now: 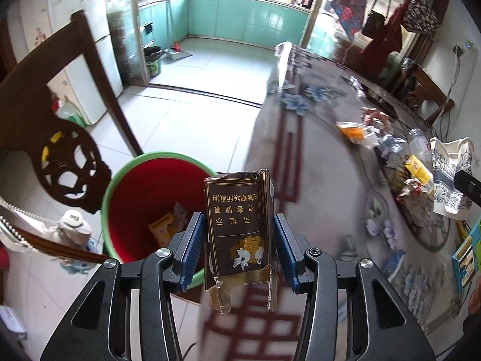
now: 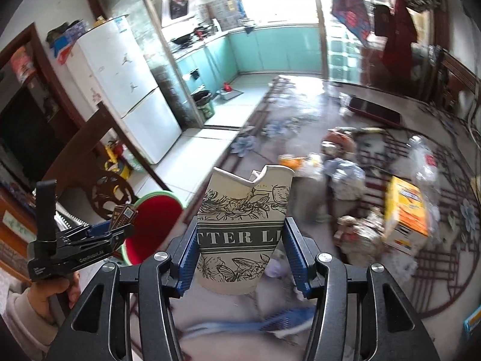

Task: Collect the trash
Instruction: 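Carry both items over the red bin and open both tools to drop them, then grasp the yellow drink carton with the right tool while the left tool grasps crumpled newspaper, then carry both items to the red bin and open both tools to drop them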

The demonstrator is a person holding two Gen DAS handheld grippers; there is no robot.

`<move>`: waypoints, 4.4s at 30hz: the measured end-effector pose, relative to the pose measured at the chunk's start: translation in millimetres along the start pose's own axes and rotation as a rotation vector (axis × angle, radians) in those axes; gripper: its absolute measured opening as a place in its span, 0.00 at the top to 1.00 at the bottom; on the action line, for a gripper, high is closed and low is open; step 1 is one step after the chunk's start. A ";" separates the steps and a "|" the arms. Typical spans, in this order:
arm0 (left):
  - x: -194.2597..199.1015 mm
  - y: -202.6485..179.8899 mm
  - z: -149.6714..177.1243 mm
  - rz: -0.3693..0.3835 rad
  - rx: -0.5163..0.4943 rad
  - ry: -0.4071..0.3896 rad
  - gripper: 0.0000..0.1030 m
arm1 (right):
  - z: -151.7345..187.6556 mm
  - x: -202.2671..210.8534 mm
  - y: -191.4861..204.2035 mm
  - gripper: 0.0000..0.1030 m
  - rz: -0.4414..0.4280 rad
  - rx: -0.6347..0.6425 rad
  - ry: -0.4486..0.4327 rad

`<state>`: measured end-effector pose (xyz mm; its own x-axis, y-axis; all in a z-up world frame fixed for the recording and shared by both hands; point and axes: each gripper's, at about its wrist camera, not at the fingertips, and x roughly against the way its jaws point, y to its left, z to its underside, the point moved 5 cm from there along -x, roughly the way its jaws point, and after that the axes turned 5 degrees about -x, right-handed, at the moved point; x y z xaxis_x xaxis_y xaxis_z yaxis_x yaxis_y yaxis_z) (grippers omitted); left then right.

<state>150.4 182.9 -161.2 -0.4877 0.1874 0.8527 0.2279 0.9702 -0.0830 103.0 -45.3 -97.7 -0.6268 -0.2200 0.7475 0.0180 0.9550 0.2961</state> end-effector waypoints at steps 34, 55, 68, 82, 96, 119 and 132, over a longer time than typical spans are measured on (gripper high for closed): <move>-30.6 122.7 8.3 -0.084 0.178 0.067 0.56 | 9.9 -133.0 173.1 0.50 -0.247 0.228 0.230; -13.0 121.2 8.5 -0.131 0.208 0.013 0.20 | 8.4 -114.4 160.8 0.40 -0.241 0.214 0.172; 2.6 37.7 4.3 -0.077 0.092 -0.011 0.20 | -23.1 -19.7 -55.4 0.39 0.142 -0.048 -0.019; -2.5 -150.0 -6.3 0.106 -0.082 0.002 0.20 | -15.7 -49.7 -229.7 0.36 0.187 -0.356 0.174; -45.1 -261.0 -36.5 0.221 -0.127 0.084 0.20 | -0.2 -63.7 -291.7 0.62 0.041 -0.449 0.155; -68.2 -278.0 -38.5 0.200 -0.148 0.103 0.56 | -4.5 -1.0 -292.8 0.66 -0.029 -0.465 0.026; -16.9 -216.3 -18.7 0.121 -0.110 0.029 0.55 | -10.7 26.7 -233.6 0.66 -0.063 -0.405 -0.022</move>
<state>125.1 -33.0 -148.1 -0.4270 0.2960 0.8544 0.3749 0.9178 -0.1307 90.4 -276.4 -140.6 -0.6530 -0.2670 0.7087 0.2817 0.7830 0.5546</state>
